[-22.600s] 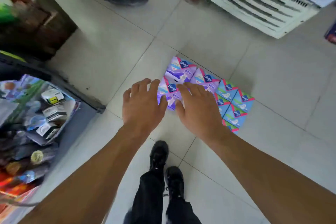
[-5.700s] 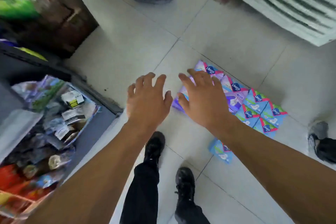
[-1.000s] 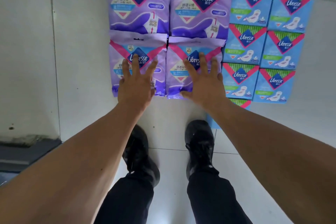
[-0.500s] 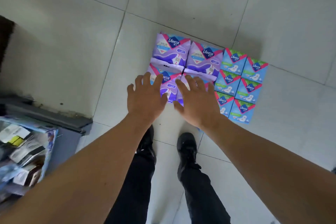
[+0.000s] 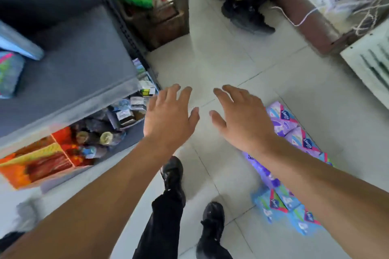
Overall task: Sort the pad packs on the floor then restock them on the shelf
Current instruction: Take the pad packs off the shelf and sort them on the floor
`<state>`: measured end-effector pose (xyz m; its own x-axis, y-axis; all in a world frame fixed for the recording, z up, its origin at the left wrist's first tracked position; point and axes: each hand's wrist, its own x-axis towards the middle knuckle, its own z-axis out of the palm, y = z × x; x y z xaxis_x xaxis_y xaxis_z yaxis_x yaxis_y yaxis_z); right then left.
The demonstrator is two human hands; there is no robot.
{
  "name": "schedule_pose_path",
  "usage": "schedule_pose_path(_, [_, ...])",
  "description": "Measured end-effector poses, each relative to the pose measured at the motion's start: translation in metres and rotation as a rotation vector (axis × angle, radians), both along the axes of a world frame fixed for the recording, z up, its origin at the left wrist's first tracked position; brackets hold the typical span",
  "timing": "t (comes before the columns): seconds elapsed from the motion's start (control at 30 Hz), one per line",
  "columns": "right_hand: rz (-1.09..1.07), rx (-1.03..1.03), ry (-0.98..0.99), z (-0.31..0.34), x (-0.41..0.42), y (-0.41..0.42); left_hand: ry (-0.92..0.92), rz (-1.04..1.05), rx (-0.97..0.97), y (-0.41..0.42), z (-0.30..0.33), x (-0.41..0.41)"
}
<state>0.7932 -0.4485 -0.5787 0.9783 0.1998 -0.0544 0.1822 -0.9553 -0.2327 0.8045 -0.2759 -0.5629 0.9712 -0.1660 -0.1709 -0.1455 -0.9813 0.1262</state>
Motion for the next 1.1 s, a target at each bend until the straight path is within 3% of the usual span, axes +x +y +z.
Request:
schedule_pose_path(0.3, [0.370, 0.122, -0.127, 0.069, 0.015, 0.206, -0.170, 0.476, -0.052, 0.202, 0.069, -0.054])
schedule_pose_path(0.47, [0.504, 0.238, -0.128, 0.062, 0.010, 0.339, -0.309, 0.685, -0.070, 0.321, 0.064, -0.089])
schedule_pose_path(0.73, [0.742, 0.279, 0.035, 0.043, -0.010, 0.530, -0.331, 0.903, -0.040, 0.480, 0.043, -0.135])
schedule_pose_path(0.87, [0.761, 0.290, 0.109, 0.029, -0.009, 0.595, -0.278, 0.964, -0.058, 0.526, 0.029, -0.144])
schedule_pose_path(1.1, [0.581, 0.311, 0.200, -0.004, -0.003, 0.657, -0.239, 1.024, -0.113, 0.579, 0.010, -0.142])
